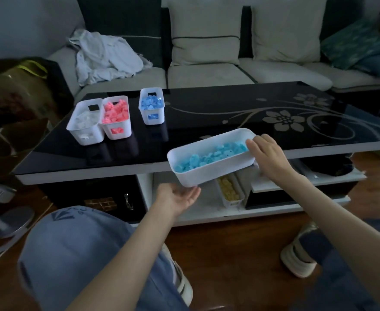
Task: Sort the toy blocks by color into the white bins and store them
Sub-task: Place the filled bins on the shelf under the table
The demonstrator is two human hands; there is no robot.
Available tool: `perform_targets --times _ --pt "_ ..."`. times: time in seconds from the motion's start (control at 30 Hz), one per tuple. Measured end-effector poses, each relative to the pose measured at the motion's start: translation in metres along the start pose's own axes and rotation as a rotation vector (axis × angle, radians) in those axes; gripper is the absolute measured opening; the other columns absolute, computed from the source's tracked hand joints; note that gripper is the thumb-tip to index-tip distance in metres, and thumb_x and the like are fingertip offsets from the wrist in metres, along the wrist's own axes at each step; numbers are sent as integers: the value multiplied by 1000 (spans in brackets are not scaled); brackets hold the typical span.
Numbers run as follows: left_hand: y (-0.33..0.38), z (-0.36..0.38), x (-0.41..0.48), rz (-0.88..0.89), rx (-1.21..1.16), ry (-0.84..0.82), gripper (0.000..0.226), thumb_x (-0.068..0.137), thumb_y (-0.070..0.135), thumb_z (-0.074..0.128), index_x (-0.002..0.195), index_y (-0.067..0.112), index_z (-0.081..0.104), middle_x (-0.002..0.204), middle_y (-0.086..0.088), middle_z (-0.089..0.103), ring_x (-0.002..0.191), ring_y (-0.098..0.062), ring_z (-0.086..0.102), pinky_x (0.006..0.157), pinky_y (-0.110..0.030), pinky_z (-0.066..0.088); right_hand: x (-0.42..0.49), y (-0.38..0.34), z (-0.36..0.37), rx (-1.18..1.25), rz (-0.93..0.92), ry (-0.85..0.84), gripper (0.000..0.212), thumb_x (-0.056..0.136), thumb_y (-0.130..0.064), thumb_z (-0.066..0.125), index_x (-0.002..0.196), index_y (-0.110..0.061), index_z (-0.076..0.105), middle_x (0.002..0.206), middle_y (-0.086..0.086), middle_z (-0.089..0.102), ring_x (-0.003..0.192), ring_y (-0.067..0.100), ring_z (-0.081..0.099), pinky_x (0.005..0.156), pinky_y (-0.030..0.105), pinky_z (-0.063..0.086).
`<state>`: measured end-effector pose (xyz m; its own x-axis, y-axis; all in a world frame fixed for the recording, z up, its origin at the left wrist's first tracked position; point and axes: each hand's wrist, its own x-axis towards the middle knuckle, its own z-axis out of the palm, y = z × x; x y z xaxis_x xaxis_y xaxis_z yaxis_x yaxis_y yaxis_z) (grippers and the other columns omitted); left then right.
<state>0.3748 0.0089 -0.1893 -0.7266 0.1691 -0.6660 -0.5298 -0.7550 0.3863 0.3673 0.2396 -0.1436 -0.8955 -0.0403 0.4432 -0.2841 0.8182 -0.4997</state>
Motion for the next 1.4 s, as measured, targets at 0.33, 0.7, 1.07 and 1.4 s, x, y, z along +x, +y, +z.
perform_targets --times 0.33,0.7,1.07,1.4 --pt "3 -22 -10 -20 651 -99 36 84 36 58 111 13 62 97 -12 69 86 -25 64 71 -35 53 -36 16 13 -14 5 -137 25 97 -15 44 80 -1 53 77 4 43 81 20 40 74 32 31" --pt "-30 -39 44 -30 1008 264 23 95 13 46 117 8 48 99 -16 56 92 -30 59 72 -41 56 -57 63 98 189 421 -591 71 91 -37 51 148 -35 7 155 0 10 134 35 30 106 54 35" --pt "-78 -39 151 65 787 379 29 100 24 34 125 16 45 118 -12 58 92 -24 57 67 -36 52 -62 76 189 604 875 -650 45 99 -44 35 124 -11 52 113 14 62 61 17 60 47 23 48" --pt "-87 -44 207 -142 890 232 36 92 18 53 125 23 38 109 -8 56 91 -21 58 71 -33 56 -47 106 230 521 958 -476 24 92 -7 46 115 -7 53 85 7 63 72 23 61 60 29 47"
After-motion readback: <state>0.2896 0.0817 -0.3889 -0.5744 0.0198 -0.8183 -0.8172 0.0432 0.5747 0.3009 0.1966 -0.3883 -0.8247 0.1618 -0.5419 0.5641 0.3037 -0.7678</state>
